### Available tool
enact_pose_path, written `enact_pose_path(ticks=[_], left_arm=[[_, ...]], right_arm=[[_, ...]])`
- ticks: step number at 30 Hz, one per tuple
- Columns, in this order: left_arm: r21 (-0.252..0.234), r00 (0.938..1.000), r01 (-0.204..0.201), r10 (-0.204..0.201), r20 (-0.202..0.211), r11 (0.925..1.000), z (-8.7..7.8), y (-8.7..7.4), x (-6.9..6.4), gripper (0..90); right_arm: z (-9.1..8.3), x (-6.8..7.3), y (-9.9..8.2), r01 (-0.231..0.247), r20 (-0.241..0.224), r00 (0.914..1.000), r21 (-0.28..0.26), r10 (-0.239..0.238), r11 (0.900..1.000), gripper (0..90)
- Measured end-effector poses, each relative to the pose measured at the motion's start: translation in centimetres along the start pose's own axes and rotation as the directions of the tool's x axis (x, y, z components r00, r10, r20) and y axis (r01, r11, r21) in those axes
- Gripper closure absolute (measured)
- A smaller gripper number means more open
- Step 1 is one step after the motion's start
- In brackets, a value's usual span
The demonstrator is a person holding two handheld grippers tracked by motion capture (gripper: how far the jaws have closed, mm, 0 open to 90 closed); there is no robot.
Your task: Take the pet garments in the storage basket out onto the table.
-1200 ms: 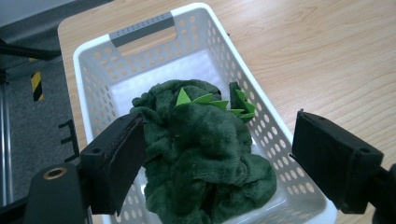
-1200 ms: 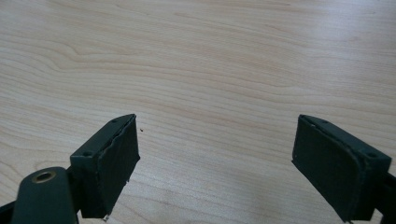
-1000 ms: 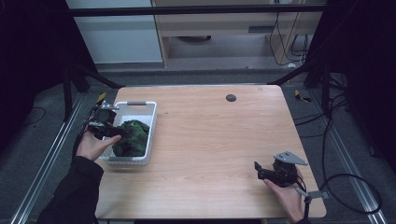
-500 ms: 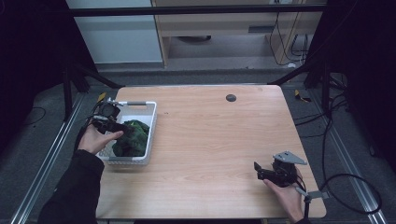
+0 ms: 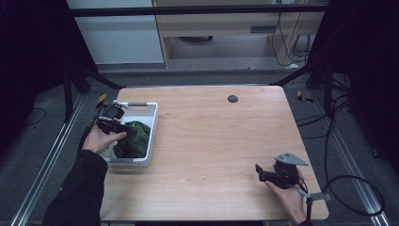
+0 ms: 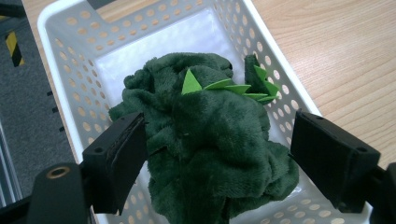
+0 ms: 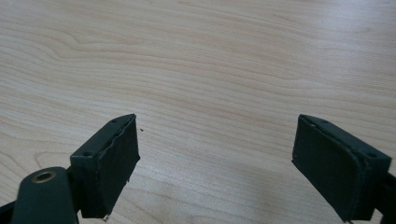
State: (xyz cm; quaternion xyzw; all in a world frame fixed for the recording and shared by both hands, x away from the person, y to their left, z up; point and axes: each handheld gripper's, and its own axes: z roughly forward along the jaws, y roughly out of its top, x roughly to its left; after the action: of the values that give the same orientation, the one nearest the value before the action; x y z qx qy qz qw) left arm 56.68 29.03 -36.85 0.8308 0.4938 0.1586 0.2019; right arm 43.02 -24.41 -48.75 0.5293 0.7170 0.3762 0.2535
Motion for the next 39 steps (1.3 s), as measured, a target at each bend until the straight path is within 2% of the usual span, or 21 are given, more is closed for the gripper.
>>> enact_pose_path(ticks=[9,18,39], left_arm=[[0.024,0.9999,0.007,-0.007,0.011,0.9997,0.6,-0.1,0.2,19.8],[0.091,0.9998,-0.006,0.005,0.018,0.9958,2.0,-0.1,0.1,23.1],[0.151,0.9996,-0.024,0.022,0.016,0.9882,3.4,0.2,-0.3,32.9]], right_arm=[[0.1,0.0,0.0,-0.001,-0.006,1.0,0.009,0.001,1.0,14.6],[0.2,0.1,-0.1,0.005,-0.011,0.9999,0.02,-0.005,0.9998,14.7],[0.4,0.1,-0.1,0.004,-0.019,0.9998,0.041,-0.003,0.9991,14.6]])
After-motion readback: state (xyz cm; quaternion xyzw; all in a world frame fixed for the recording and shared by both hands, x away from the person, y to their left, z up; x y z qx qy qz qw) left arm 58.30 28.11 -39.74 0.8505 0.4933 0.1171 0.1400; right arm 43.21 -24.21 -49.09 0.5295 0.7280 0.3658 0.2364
